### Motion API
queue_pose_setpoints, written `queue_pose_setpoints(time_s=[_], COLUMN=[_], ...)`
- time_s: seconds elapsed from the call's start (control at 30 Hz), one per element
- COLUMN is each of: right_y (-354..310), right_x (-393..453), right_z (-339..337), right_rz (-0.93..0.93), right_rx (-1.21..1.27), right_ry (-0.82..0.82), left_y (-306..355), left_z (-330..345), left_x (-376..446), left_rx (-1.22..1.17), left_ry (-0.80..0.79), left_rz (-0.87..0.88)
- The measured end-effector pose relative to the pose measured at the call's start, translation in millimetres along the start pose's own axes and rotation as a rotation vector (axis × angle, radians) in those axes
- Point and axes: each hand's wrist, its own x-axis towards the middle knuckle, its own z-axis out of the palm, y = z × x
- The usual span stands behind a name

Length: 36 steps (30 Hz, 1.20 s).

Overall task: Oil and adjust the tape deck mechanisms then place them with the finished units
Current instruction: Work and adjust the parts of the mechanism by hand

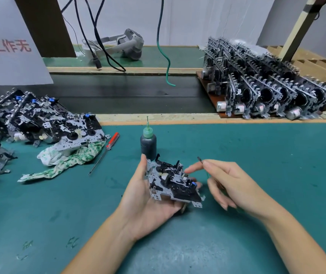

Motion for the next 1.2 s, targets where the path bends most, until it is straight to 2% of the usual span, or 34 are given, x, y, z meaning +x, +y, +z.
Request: queue_pose_setpoints(time_s=[0.33, 0.43, 0.5, 0.6, 0.67, 1.03, 1.2], right_y=[3.4, 3.0, 2.5, 5.5, 8.9, 8.0, 6.1], right_x=[1.0, 0.0, -1.5, -3.6, -3.9, -3.4, -0.9], right_z=[7.9, 6.3, 4.9, 10.4, 13.8, 13.8, 8.8], right_rz=[-0.027, -0.019, 0.051, 0.241, 0.309, 0.366, 0.373], right_rx=[-0.020, 0.030, 0.067, 0.021, 0.002, -0.012, -0.168], right_ry=[0.020, 0.077, 0.013, -0.179, -0.209, -0.251, -0.320], left_y=[1.1, 0.9, -1.1, -5.5, -7.6, -6.1, -5.9], left_z=[-4.2, -5.3, -7.0, -11.0, -12.5, -12.1, -10.8], left_x=[0.0, 2.3, 5.7, 11.8, 13.1, 13.1, 14.4], left_rx=[0.030, 0.069, 0.101, 0.160, 0.182, 0.208, 0.241], left_ry=[-0.035, -0.038, -0.033, -0.016, -0.021, -0.032, 0.001], left_rz=[-0.035, -0.043, -0.011, 0.044, 0.045, 0.035, 0.054])
